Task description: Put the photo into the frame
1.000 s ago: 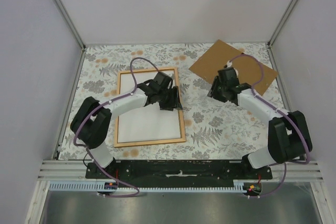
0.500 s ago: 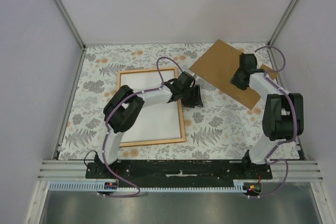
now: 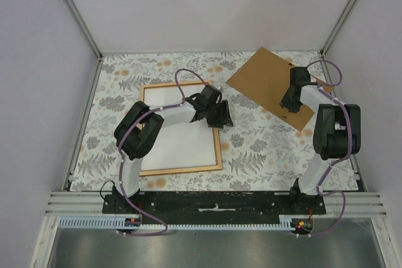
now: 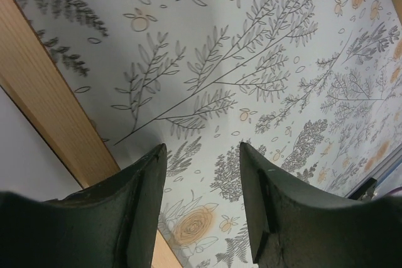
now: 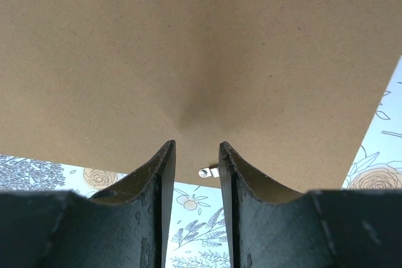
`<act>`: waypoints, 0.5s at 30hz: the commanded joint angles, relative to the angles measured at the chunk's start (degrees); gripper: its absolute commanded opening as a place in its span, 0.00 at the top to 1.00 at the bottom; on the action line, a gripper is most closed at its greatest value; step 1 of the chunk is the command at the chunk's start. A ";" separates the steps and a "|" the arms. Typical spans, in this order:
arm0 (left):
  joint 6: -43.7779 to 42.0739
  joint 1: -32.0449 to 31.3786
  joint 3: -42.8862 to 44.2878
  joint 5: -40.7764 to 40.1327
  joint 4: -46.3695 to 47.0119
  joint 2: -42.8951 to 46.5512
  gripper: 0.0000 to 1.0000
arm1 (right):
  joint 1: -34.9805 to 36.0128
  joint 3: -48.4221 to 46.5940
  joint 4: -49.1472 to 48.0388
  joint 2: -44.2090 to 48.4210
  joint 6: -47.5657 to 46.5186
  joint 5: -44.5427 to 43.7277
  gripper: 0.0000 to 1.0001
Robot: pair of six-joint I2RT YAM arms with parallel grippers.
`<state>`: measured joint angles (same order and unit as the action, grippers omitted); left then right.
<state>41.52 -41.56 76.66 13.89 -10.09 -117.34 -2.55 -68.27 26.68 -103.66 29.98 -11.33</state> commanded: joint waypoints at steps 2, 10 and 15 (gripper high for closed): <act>-2.93 2.45 -4.50 -1.06 -3.62 1.93 0.43 | -0.18 -5.81 4.16 -4.88 -2.82 1.93 0.61; -3.64 4.38 -6.09 0.43 -3.18 3.87 0.43 | -0.53 -2.40 6.37 -4.45 -2.30 4.04 0.71; -3.72 5.17 -6.09 1.23 -2.66 4.93 0.42 | -0.53 2.60 6.90 -0.77 -1.06 4.56 0.78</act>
<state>40.84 -37.47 71.90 15.81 -10.20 -113.82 -3.05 -70.30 29.45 -107.48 28.01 -8.40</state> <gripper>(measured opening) 0.575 0.235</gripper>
